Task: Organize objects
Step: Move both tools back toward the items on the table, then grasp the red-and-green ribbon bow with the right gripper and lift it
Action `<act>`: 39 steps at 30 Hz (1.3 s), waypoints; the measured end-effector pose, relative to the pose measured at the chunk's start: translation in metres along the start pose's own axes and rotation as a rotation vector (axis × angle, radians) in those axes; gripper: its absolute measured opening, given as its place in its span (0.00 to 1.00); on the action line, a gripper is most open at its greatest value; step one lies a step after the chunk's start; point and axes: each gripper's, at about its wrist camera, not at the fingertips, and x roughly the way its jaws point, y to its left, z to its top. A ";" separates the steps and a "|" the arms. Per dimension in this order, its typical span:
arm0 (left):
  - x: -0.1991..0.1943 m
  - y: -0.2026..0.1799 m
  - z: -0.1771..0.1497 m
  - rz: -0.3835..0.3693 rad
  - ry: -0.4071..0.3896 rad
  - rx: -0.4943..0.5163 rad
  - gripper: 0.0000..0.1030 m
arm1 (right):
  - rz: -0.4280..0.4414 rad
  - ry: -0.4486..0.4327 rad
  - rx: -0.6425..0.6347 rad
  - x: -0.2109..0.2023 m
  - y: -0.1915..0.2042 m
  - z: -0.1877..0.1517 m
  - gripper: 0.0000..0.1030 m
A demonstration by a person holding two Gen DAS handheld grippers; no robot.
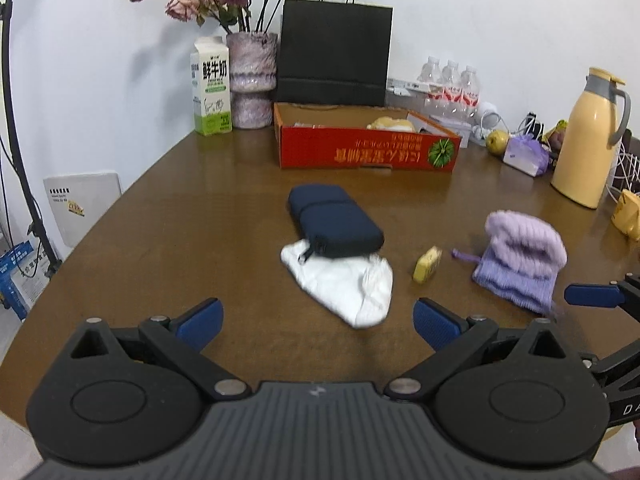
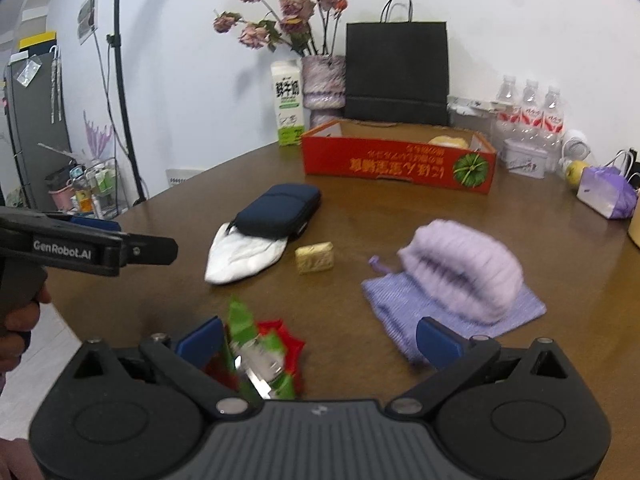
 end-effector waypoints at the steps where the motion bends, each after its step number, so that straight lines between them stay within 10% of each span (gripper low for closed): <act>1: 0.000 0.001 -0.003 -0.001 0.006 -0.005 1.00 | 0.005 0.006 0.001 0.002 0.002 -0.003 1.00; 12: 0.002 0.009 -0.022 0.011 0.057 -0.035 1.00 | 0.048 0.022 -0.014 0.009 0.018 -0.013 0.90; 23: 0.003 0.009 -0.022 0.011 0.061 -0.037 1.00 | 0.092 0.029 -0.023 0.015 0.023 -0.015 0.41; 39: 0.019 -0.006 -0.016 -0.007 0.086 -0.013 1.00 | 0.027 -0.078 0.010 0.006 -0.004 -0.007 0.38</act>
